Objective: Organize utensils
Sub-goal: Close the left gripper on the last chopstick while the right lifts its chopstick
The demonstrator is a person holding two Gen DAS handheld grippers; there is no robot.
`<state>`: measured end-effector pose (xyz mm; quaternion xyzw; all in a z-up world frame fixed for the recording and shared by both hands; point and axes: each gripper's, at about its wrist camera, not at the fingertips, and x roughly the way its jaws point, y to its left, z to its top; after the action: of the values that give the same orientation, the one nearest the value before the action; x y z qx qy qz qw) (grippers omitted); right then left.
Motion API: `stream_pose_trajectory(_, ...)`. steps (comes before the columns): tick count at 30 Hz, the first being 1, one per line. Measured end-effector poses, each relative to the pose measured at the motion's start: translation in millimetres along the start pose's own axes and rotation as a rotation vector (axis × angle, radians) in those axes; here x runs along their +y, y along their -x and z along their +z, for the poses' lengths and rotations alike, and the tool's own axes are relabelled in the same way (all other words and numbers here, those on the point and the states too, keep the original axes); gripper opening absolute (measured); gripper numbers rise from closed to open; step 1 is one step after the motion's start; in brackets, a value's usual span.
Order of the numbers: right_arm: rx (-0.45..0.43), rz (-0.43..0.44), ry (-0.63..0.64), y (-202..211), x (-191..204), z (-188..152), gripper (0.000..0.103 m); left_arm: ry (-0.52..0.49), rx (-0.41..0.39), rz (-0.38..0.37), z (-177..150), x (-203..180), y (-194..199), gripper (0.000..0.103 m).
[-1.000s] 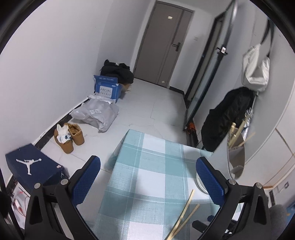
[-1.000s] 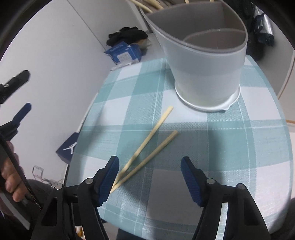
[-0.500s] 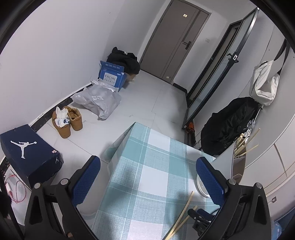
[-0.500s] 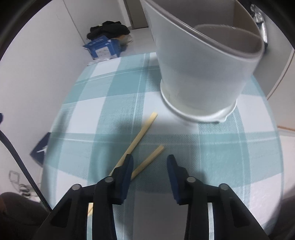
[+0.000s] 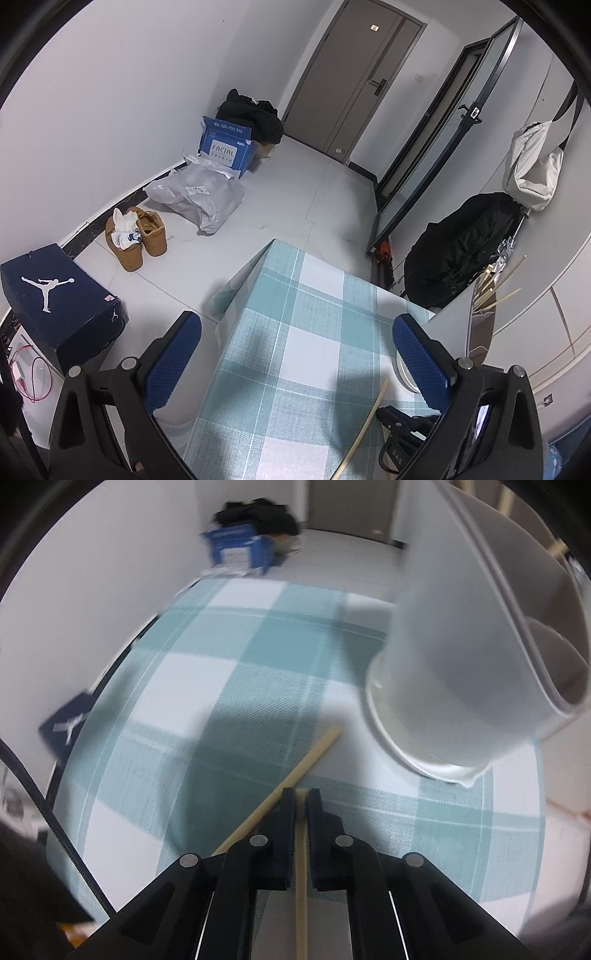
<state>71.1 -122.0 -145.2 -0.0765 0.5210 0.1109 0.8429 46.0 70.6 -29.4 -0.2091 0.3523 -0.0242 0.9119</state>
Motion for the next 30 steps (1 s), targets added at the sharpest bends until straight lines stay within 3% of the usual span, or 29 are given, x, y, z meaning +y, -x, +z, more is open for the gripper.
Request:
stream_pose_trajectory(8, 0.035, 0.058, 0.191, 7.8, 5.9, -13.6, 0.005, -0.001, 0.011, 0.025, -0.1, 0.0, -3.9, 0.102)
stream_pose_trajectory(13, 0.026, 0.067, 0.234, 13.2, 11.2, -17.8, 0.005, -0.022, 0.009, 0.056, -1.6, -2.3, -5.6, 0.102)
stream_pose_trajectory(21, -0.084, 0.174, 0.093, 48.8, -11.6, -21.1, 0.005, -0.087, 0.049, 0.085, -11.3, -16.6, -18.7, 0.102)
stream_pose_trajectory(27, -0.175, 0.292, -0.072, 67.7, -53.8, -11.0, 0.005, -0.172, 0.052, 0.117, -20.2, -42.3, -23.6, 0.102)
stream_pose_trajectory(30, -0.241, 0.308, -0.101, 81.6, -70.3, -12.2, 0.005, -0.219, 0.102, 0.128, -29.1, -55.5, -37.9, 0.102)
